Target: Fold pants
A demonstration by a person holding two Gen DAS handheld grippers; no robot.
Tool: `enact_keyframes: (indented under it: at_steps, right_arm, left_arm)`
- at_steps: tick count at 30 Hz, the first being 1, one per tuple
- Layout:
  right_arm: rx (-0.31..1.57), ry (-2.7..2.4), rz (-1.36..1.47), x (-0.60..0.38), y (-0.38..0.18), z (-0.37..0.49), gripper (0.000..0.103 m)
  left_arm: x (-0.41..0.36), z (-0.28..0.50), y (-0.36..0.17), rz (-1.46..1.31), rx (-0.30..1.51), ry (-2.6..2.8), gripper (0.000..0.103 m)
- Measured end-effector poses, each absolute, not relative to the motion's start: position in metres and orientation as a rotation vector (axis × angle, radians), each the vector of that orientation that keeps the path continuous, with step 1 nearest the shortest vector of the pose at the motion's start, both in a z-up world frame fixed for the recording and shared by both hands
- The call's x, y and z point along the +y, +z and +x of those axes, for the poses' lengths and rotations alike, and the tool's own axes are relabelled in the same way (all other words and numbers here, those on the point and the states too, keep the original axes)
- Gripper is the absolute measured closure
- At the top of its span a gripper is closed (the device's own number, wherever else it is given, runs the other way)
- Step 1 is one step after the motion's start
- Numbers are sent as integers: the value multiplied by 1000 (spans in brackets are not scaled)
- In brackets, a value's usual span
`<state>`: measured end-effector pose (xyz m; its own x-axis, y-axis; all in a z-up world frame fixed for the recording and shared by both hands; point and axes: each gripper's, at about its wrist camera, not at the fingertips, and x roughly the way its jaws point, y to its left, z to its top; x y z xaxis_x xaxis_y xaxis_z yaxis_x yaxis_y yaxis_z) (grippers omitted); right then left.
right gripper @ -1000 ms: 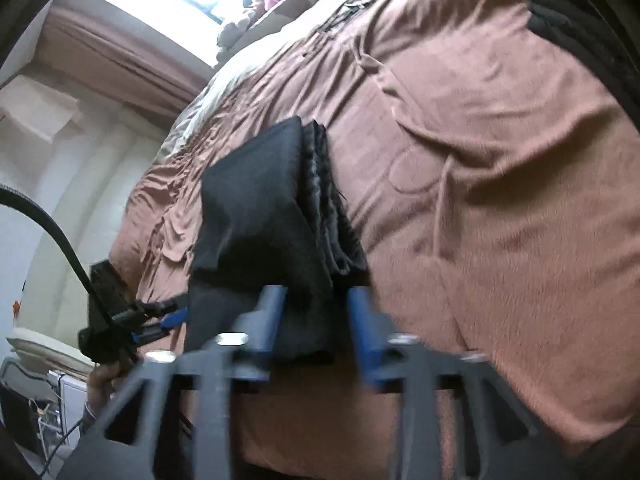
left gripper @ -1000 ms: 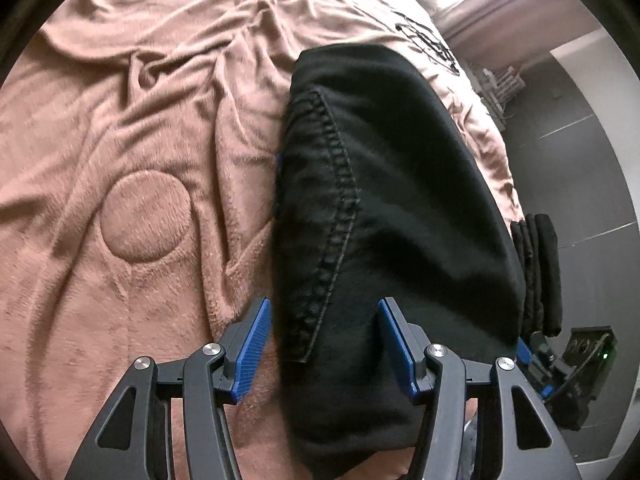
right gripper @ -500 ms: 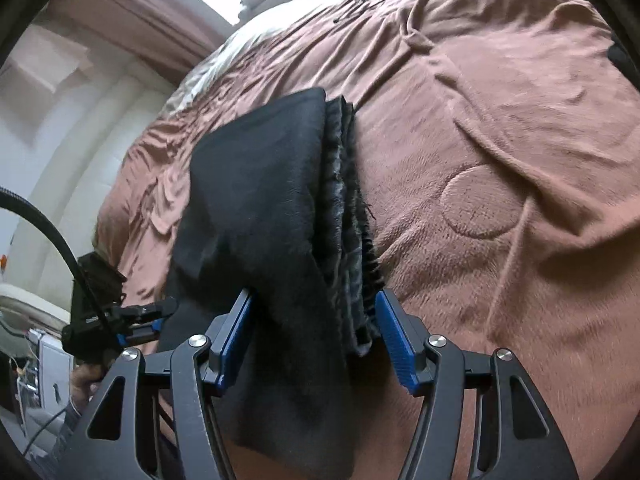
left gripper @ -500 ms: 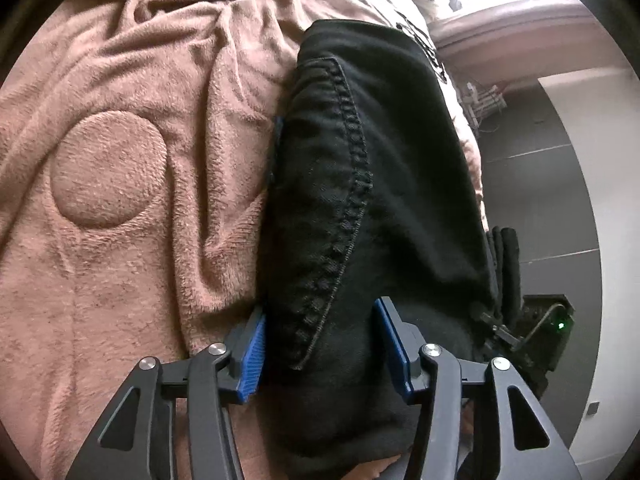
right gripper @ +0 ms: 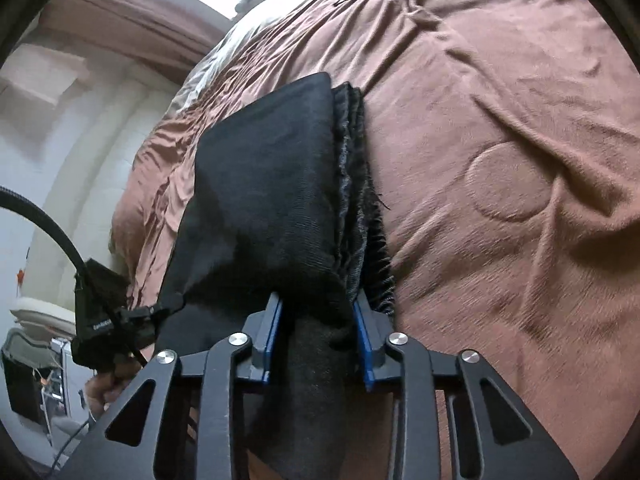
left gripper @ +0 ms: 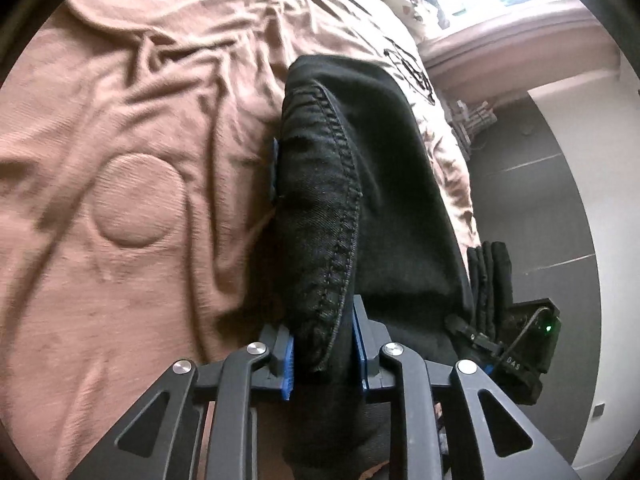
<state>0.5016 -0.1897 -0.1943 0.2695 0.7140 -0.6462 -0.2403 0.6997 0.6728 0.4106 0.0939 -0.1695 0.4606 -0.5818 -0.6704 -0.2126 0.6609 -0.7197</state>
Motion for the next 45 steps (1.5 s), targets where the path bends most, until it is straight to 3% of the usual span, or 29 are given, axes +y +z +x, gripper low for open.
enact_keyframes:
  at_steps: [25,29,31,33,45]
  right_arm:
    - [1235,822,424,-99,-198,493,78]
    - [1227,823,427,-114,-194,492,78]
    - [1213,816,451,-124,-191,495,74]
    - [1170,818,485,-137,-184,499,63]
    - [1072,863,576,-148,-189,556,63]
  left_arm:
    - [199,341,-164,-834,1089,-158,79]
    - [202,337,-170,-792,1140,-111,70]
    - [203,332,-168,-757,1138,-93,69]
    - [205,327,-164,-756,1126,-99,68]
    - [216,308,-168,-833,1093,-52,65]
